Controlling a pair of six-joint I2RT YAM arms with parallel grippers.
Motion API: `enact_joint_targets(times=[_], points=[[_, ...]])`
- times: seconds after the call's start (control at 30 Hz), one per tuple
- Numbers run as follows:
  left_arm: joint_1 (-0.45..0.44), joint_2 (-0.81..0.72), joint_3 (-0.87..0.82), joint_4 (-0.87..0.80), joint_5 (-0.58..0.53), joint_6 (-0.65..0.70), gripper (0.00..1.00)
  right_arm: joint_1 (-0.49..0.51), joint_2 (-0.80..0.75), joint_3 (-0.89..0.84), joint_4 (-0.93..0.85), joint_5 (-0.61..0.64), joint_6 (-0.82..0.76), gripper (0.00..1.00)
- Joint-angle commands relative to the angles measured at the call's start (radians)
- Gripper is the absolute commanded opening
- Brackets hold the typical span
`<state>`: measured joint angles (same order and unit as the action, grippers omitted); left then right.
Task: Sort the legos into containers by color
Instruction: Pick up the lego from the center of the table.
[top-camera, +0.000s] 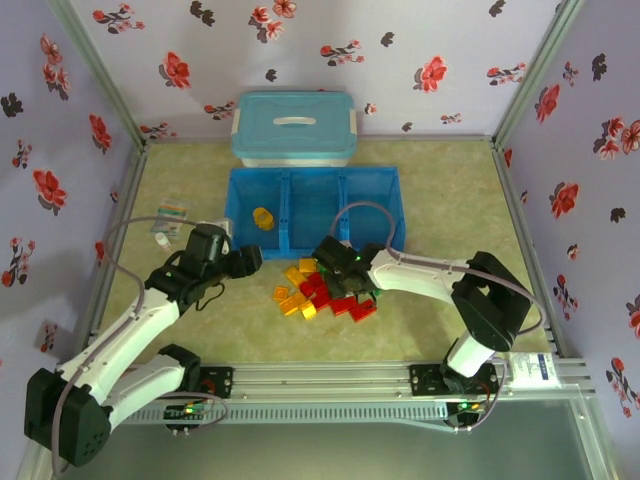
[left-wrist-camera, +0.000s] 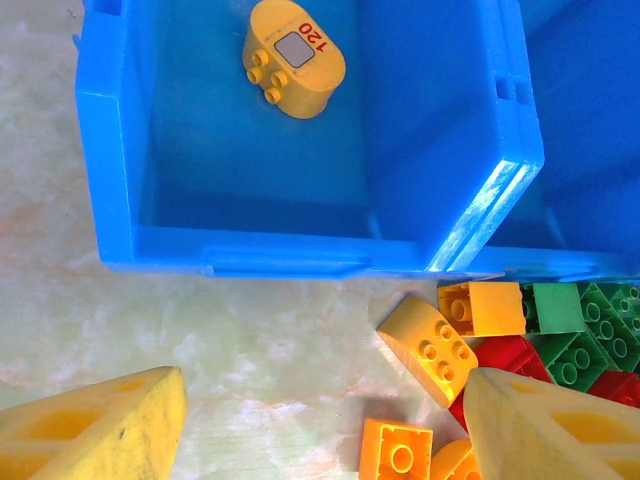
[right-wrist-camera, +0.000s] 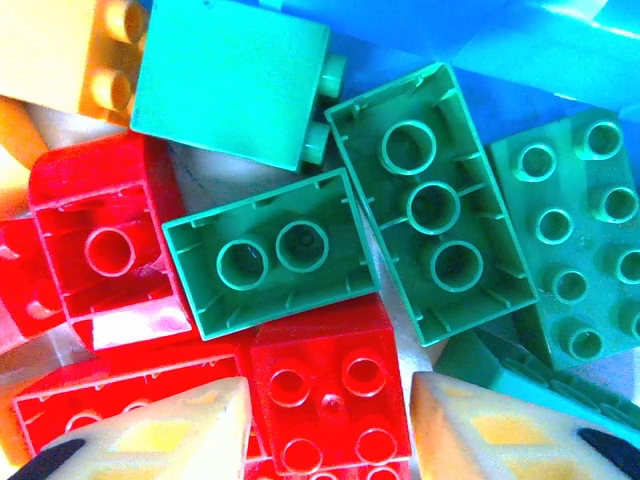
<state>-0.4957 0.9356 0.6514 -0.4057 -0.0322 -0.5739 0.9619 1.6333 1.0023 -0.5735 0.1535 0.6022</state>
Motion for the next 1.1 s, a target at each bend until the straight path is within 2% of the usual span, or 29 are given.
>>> enact_joint_targets(times=[0.0, 0.3, 0.7, 1.07], points=[[-0.004, -0.021, -0.013, -0.004, 0.003, -0.01, 0.73, 0.013, -0.014, 0.026, -0.05, 0.049, 0.002, 0.48], [-0.004, -0.018, -0.026, 0.007, 0.002, -0.013, 0.73, 0.012, -0.004, 0.019, -0.046, 0.046, -0.001, 0.48], [-0.006, -0.024, -0.022, 0.002, 0.002, -0.001, 0.72, 0.014, -0.019, 0.029, -0.044, 0.056, -0.006, 0.27], [-0.063, -0.029, -0.014, 0.001, -0.006, 0.026, 0.71, -0.002, -0.19, 0.159, -0.198, 0.173, -0.073, 0.29]])
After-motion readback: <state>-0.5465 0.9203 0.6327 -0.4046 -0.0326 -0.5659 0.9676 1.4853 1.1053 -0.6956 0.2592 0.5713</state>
